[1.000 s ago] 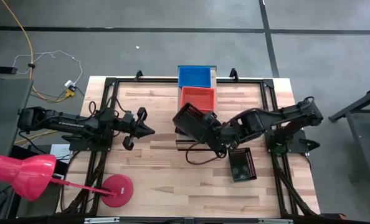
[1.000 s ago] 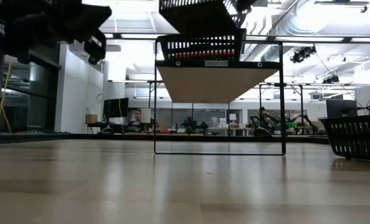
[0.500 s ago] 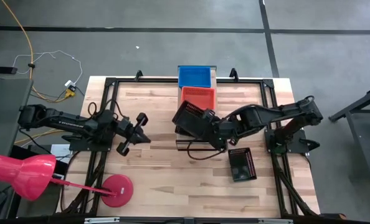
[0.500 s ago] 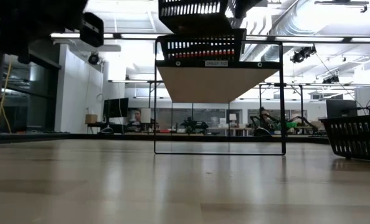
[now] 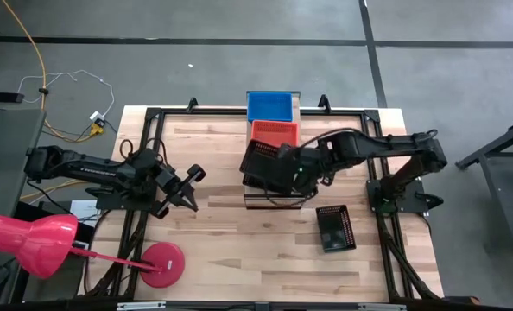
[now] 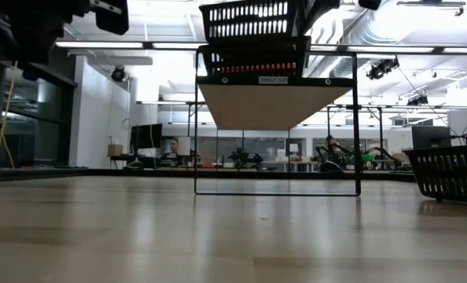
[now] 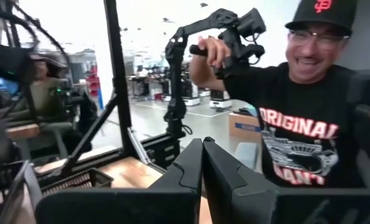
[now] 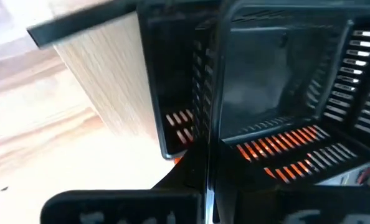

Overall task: Stack baskets on shelf by color
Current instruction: Stack the top black bin on top of the black bin on the shelf, then stack the black bin on top of the black bins on the shelf

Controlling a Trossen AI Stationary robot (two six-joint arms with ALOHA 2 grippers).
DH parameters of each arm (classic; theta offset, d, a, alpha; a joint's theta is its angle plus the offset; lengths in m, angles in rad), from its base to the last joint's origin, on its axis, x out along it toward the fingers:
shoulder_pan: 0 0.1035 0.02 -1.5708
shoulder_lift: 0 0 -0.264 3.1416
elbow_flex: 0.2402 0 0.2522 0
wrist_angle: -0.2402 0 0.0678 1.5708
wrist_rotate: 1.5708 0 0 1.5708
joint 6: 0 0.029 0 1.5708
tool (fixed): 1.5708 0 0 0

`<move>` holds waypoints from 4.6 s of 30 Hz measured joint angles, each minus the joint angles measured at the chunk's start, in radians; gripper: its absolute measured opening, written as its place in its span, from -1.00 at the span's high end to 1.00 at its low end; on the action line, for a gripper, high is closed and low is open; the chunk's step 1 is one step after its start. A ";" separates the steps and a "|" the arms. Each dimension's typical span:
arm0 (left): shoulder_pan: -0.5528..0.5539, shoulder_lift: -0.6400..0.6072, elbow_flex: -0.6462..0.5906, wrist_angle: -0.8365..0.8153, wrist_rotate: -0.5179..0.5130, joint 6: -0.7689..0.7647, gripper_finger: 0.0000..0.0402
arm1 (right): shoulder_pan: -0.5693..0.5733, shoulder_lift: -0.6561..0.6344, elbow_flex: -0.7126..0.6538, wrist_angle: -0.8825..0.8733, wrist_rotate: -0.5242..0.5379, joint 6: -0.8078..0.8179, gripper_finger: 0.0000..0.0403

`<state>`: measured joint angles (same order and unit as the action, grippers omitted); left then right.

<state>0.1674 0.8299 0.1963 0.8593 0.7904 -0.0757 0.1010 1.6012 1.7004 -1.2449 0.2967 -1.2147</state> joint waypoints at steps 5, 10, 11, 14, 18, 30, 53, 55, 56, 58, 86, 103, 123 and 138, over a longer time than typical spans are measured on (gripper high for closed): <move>0.005 0.000 0.002 -0.020 0.000 0.001 1.00 | -0.024 0.000 0.000 -0.001 -0.017 0.002 1.00; 0.005 0.000 0.002 -0.024 -0.072 0.001 1.00 | -0.020 0.000 0.000 -0.015 -0.044 0.032 1.00; 0.005 0.000 0.002 -0.024 -0.077 0.001 1.00 | -0.014 0.001 0.000 -0.016 -0.043 0.033 1.00; 0.005 0.000 0.002 -0.024 -0.080 0.001 1.00 | 0.005 0.001 0.000 -0.018 -0.048 0.052 1.00; 0.005 0.000 0.002 -0.024 -0.080 0.005 1.00 | 0.023 0.001 0.000 -0.035 -0.065 0.071 1.00; 0.005 0.000 0.002 -0.024 -0.099 0.019 1.00 | 0.022 0.002 -0.068 -0.014 -0.036 0.060 1.00; 0.005 0.000 0.002 -0.024 -0.126 0.025 1.00 | 0.057 0.002 -0.054 0.037 0.149 0.184 0.28; 0.005 0.000 0.002 -0.024 -0.126 0.027 1.00 | 0.059 0.000 -0.027 0.006 0.149 0.261 0.22; 0.006 0.000 0.002 -0.024 -0.132 0.029 1.00 | 0.058 -0.002 -0.012 -0.009 0.146 0.316 0.20; 0.011 0.000 0.002 -0.024 -0.164 0.055 1.00 | 0.058 -0.018 0.018 -0.037 0.110 0.454 0.19; 0.214 0.233 0.240 -0.506 -0.301 0.156 1.00 | 0.259 -0.370 -0.788 1.024 0.038 1.223 1.00; 0.197 0.334 0.240 -0.440 -0.300 0.105 1.00 | 0.235 -0.337 -0.833 1.070 0.161 1.233 1.00; 0.200 0.312 0.240 -0.399 -0.206 0.085 1.00 | 0.293 -0.444 -0.813 0.921 0.207 1.256 1.00; 0.136 0.171 0.239 -0.504 -0.199 0.079 1.00 | 0.630 -0.462 -0.708 0.474 -0.200 2.196 1.00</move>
<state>0.3033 1.0012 0.4355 0.3553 0.5918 0.0032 0.7309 1.1391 0.9928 -0.7708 0.0964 0.9817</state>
